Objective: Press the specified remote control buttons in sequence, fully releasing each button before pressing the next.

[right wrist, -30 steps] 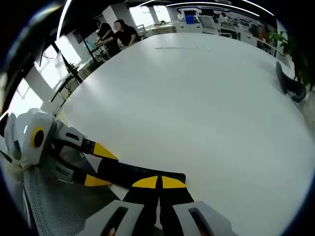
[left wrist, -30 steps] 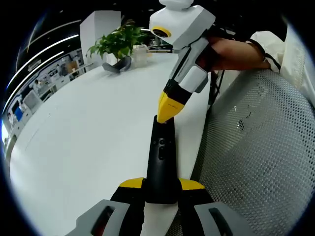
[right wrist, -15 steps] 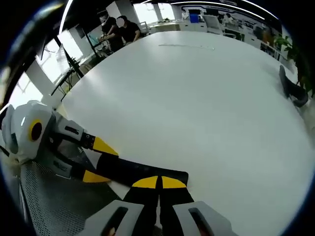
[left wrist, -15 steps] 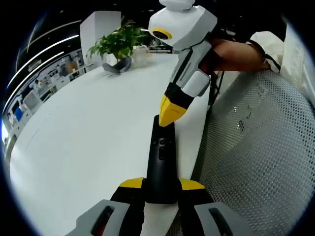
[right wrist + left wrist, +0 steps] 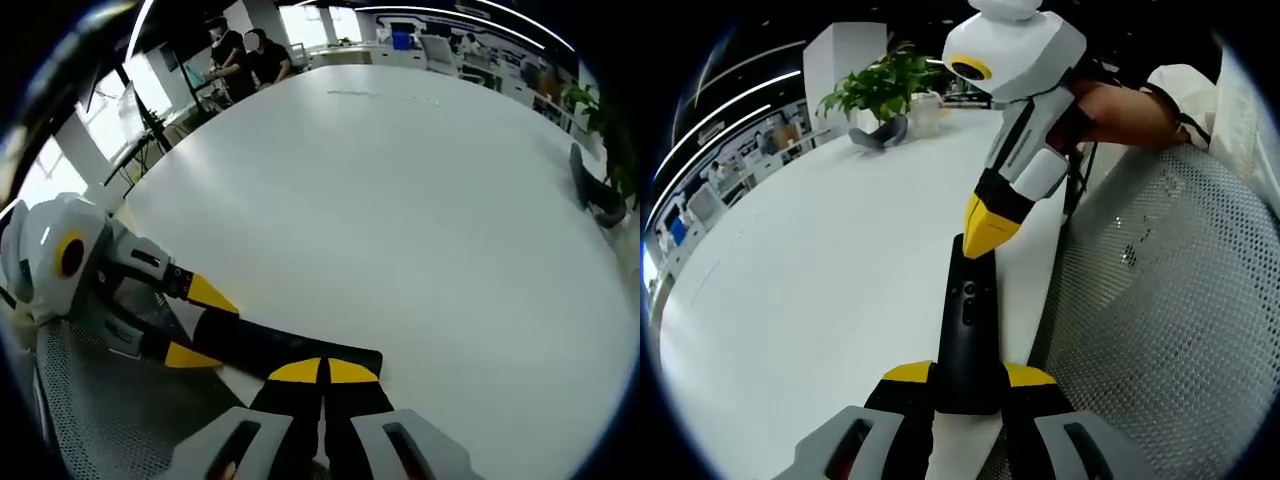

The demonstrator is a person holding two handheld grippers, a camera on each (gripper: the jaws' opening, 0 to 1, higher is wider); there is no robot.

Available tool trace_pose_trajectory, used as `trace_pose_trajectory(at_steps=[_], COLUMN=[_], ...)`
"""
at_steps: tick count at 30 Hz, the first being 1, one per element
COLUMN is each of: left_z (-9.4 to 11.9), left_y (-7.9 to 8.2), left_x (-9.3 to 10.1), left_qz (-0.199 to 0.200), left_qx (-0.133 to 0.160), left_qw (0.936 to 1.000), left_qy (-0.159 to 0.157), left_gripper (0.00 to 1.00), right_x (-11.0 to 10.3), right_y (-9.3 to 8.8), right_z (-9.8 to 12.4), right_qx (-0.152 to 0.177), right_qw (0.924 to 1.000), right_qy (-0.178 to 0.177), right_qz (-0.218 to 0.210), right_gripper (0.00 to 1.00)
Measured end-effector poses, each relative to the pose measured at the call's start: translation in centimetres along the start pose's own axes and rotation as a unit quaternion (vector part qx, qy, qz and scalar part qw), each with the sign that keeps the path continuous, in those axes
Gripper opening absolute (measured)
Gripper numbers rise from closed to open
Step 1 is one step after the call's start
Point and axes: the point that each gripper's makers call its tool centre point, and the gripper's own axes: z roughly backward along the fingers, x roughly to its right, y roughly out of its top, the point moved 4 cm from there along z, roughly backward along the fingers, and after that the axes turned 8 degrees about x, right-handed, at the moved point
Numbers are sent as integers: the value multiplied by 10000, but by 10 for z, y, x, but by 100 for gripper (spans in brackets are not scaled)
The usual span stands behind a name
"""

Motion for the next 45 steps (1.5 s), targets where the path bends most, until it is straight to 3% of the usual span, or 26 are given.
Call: trace_pose_trajectory(at_steps=[16,20,28,31,45], left_z=[-2,-3,-4,-4,-4], left_y=[1,1,2,2,3], left_x=[2,4,3,3,3], left_qz=[-30,-44,-45,-45,-49], left_qx=[-2,9,29,33,56], left_qw=[10000,10000,10000,10000,9999], left_qy=[-39,-64,-69,-70,-74], left_gripper=[24,24,25,25,25], right_x=[2,-2,-7,-7,-8], right_y=[2,3,6,1,1], right_z=[1,-1,-3,-6,-4], right_qx=[16,45,95,-64,29], right_qw=[10000,10000,9995,9996,9988], right_qy=[-90,65,90,113,59], right_qz=[-28,-61,276,252,484], right_gripper=[0,0,0,0,0])
